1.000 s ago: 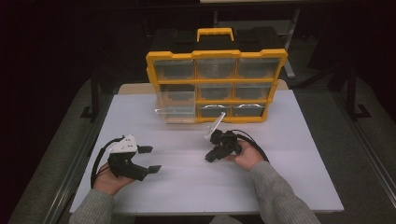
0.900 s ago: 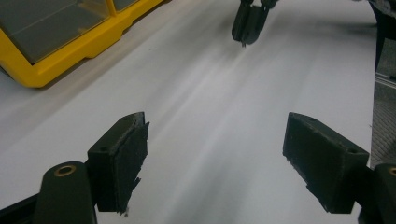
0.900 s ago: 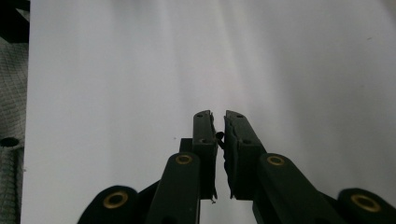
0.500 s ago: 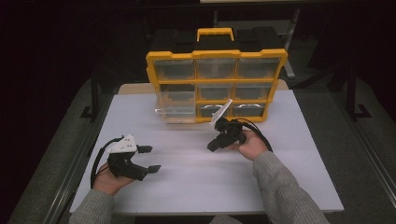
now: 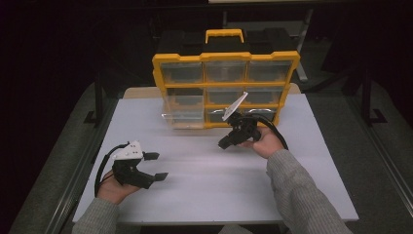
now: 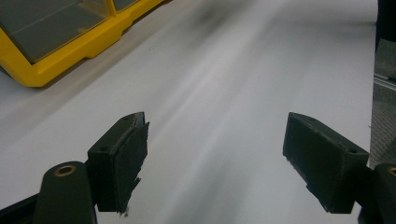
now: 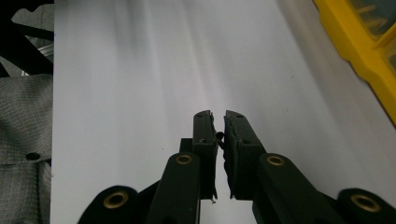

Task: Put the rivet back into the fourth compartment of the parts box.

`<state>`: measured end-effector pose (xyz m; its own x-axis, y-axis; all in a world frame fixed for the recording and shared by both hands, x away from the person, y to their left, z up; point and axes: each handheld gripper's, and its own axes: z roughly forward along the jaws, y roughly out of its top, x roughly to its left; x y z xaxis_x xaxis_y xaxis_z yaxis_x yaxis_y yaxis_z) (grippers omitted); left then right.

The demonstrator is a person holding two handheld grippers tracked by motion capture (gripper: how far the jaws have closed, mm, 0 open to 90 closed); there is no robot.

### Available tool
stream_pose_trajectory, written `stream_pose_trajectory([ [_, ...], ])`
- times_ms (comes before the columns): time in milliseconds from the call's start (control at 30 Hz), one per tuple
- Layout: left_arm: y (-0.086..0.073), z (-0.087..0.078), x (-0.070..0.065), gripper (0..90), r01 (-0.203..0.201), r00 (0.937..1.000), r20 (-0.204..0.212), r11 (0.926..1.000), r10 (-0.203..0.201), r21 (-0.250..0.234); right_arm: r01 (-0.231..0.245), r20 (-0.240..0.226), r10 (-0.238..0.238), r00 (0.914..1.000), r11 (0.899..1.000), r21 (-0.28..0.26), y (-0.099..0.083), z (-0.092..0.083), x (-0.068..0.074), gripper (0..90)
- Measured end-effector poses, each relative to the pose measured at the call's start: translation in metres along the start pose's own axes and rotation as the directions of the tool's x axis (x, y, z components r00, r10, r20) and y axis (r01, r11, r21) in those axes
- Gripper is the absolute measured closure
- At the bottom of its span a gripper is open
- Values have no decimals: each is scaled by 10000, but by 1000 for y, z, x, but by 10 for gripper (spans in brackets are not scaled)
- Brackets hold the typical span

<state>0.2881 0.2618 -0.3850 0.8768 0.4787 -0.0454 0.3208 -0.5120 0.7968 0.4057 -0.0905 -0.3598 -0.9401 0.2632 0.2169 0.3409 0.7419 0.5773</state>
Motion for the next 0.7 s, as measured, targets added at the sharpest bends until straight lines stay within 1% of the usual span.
stream_pose_trajectory([
  [67,0,0,0,217,-8,10000,-2,10000,8,-4,90,11,-90,10000,10000,-44,1,-1,-1,822],
  [100,0,0,0,217,2,10000,-2,10000,-2,-14,-46,25,46,10000,10000,-7,2,-4,-1,822],
  [167,0,0,0,217,2,10000,-6,10000,-2,-10,140,53,-139,9999,9998,-165,4,-6,-2,822],
  [333,0,0,0,217,31,10000,-10,10000,-31,-25,142,149,-138,9998,9995,-276,9,-16,-5,822],
  [400,0,0,0,217,39,10000,-11,10000,-39,-30,233,200,-226,9995,9992,-317,11,-20,-6,822],
  [467,0,-1,0,217,15,10000,-20,10000,-15,-35,161,226,-153,9996,9992,-365,14,-25,-6,822],
  [567,0,-1,0,217,5,10000,-24,10000,-5,-43,185,246,-175,9995,9990,-402,18,-30,-6,822],
  [700,0,-1,0,217,-25,10000,-33,10000,25,-53,288,324,-273,9991,9985,-466,22,-36,-6,822],
])
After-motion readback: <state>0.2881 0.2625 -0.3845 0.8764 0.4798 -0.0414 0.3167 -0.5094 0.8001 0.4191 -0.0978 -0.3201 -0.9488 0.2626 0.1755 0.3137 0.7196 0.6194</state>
